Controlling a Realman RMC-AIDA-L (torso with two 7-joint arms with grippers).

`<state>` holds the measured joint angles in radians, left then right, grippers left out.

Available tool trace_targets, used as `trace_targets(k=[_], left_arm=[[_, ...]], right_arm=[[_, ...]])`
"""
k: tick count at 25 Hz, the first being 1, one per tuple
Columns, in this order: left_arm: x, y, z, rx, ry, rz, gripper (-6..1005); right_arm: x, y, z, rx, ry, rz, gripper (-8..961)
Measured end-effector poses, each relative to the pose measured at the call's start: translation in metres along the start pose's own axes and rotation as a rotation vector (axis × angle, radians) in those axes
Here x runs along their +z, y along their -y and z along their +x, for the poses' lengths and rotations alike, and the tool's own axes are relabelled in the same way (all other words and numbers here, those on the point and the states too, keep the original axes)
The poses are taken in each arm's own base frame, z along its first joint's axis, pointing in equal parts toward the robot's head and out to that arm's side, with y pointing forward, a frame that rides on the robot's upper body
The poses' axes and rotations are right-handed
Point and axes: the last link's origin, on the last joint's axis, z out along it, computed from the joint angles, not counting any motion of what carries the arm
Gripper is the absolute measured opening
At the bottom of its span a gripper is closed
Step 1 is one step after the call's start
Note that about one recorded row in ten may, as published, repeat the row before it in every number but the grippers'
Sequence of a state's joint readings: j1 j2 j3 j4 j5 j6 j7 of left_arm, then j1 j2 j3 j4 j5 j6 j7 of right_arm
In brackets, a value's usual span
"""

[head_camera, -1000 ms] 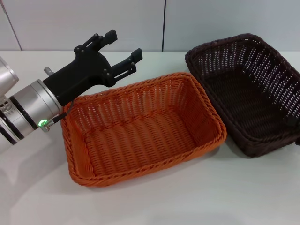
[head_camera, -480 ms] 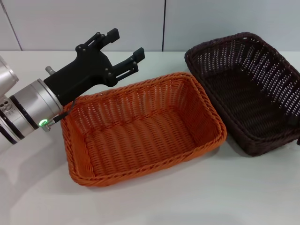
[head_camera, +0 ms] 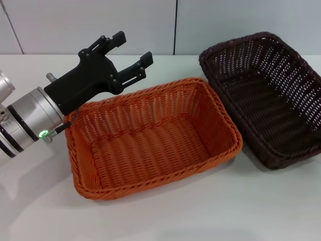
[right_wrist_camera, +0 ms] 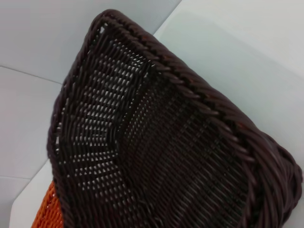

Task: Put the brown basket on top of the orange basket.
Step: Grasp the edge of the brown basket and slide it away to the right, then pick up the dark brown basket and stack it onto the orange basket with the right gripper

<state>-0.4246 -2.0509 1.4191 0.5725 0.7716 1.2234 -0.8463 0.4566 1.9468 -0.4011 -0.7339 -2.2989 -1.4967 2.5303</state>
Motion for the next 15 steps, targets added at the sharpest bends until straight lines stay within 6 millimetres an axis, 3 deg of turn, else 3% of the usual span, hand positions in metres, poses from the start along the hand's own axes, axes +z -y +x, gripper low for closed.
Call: trace_targets(k=[15], left_arm=[[0.0007,-0.0018,0.0,-0.006,-0.005,-0.004,842]], right_arm=[[-0.0066,0.0073,0.0004,-0.059,0.026,0.023,567]])
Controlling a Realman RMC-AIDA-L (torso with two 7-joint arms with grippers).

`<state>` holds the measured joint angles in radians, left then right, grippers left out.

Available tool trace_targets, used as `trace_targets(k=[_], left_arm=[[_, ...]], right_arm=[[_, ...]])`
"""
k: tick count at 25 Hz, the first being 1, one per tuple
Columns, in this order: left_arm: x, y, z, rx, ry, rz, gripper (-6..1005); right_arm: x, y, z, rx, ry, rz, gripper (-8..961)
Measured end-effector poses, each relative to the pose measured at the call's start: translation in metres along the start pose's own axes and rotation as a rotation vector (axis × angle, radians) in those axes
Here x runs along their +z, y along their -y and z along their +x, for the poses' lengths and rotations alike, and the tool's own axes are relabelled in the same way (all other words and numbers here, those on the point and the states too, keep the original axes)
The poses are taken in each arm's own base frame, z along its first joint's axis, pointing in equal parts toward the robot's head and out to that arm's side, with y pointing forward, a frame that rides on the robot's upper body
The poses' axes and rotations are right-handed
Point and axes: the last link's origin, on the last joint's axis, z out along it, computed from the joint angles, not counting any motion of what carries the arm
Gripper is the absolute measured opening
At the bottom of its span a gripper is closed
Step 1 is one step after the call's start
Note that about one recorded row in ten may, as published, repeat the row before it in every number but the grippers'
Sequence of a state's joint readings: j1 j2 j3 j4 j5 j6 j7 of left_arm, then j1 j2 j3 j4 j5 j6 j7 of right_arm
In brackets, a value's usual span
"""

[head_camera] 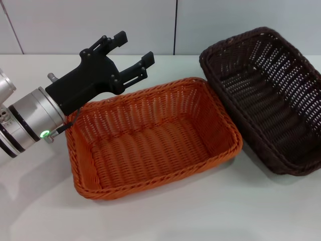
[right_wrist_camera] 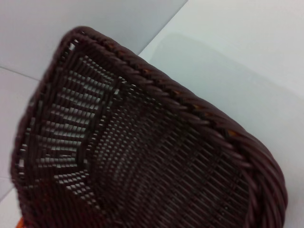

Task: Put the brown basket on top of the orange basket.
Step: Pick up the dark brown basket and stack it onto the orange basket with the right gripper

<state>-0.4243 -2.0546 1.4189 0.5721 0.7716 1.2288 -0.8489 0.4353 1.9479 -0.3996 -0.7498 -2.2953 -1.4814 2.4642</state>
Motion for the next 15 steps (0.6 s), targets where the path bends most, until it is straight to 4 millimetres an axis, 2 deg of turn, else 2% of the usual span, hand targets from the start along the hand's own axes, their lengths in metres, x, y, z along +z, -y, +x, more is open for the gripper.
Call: trace_targets(k=[15], left_arm=[[-0.0001,0.0002,-0.001,-0.001,0.002,0.007,842]], right_arm=[[-0.0082,0.0096,-0.001,-0.099,0.045,0.04,395]])
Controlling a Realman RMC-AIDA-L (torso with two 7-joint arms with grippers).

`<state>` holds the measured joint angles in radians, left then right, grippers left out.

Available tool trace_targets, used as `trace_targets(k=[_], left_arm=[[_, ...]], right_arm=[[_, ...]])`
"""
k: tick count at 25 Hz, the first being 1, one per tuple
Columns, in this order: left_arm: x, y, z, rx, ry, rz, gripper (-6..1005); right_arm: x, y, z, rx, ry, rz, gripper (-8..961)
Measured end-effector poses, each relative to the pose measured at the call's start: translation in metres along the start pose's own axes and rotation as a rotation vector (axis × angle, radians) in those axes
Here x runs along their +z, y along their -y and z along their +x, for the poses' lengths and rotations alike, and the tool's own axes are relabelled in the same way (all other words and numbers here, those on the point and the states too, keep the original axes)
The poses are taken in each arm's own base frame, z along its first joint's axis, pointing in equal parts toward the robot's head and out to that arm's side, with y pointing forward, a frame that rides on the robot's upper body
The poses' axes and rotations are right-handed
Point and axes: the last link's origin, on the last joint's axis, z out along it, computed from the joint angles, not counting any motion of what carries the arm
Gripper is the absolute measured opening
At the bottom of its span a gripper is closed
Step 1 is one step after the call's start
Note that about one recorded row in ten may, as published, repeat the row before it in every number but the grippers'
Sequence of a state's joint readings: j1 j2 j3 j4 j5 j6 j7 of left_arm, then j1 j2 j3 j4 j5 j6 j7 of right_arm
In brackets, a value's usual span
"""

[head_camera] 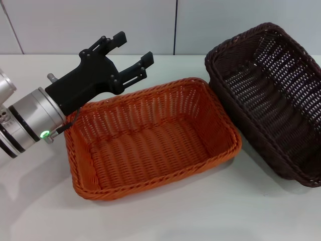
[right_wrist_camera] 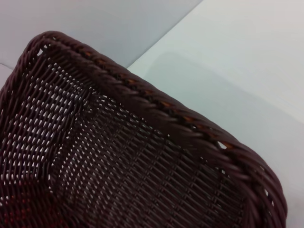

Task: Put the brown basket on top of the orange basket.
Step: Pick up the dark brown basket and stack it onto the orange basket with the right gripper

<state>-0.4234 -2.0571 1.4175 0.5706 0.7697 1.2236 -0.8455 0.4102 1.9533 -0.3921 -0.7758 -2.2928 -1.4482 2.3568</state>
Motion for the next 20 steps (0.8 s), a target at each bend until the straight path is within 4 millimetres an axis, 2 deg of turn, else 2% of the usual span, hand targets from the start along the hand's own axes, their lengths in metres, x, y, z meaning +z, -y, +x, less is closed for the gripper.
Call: trace_targets(k=[6,8,20], left_arm=[[0.0,0.0,0.0,0.0,-0.003,0.003,842],[0.001,0.001,0.001,0.0,-0.004,0.005,768],[-0.001,0.004,0.002,-0.004,-0.016,0.027,702]], right_arm=[[-0.003,0.004,-0.002,-0.005,0.027,0.015,336],[-0.006,0.005,-0.004,-0.013,0.042,0.023,324],[-0.017,0.009,-0.006,-0.069,0.12,0.007,233]])
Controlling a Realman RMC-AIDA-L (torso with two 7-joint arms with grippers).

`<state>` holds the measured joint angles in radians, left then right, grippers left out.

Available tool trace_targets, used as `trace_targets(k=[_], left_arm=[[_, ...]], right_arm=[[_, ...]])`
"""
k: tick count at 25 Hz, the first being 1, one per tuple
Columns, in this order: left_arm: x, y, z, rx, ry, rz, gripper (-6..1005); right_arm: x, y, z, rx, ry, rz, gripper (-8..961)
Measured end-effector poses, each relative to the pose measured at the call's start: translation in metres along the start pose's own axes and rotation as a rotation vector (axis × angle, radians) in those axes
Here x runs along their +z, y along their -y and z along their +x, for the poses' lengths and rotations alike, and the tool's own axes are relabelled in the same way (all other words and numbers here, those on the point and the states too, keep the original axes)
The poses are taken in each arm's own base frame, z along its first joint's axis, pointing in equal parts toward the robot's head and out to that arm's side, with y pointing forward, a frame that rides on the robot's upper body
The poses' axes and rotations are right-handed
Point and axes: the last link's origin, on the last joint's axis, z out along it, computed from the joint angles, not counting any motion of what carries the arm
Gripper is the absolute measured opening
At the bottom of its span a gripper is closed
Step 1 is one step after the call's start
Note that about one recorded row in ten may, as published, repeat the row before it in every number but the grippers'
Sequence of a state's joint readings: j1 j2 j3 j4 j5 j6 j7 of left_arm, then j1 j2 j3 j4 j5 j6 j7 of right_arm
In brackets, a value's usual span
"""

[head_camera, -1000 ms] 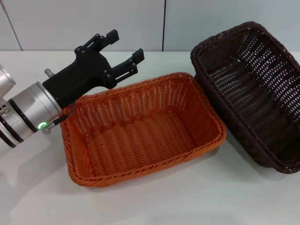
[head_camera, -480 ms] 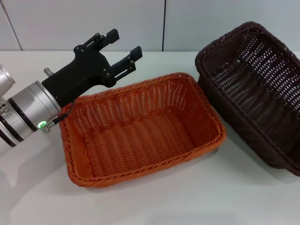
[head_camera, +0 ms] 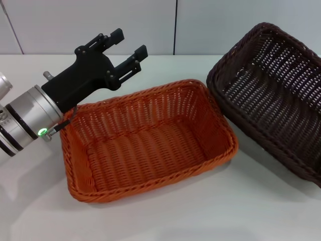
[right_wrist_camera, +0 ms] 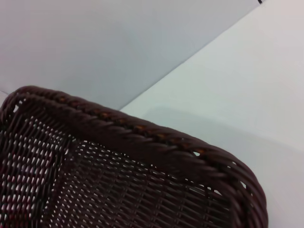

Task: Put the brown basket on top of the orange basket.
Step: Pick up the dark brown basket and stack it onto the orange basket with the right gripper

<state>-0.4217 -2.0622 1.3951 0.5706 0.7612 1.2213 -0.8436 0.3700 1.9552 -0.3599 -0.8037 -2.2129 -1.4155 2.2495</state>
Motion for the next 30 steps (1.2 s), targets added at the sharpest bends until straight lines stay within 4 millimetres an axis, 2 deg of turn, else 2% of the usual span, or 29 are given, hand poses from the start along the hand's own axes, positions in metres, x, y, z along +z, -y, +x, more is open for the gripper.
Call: trace_targets(k=[14,30], left_arm=[[-0.007,0.015,0.005,-0.009,-0.029,0.083,705],[-0.008,0.022,0.001,-0.024,-0.017,0.123,705]], right_arm=[[-0.011,0.004,-0.008,-0.07,0.117,-0.013,228],[-0.022,0.001,-0.021,-0.135,0.31,-0.064,202]])
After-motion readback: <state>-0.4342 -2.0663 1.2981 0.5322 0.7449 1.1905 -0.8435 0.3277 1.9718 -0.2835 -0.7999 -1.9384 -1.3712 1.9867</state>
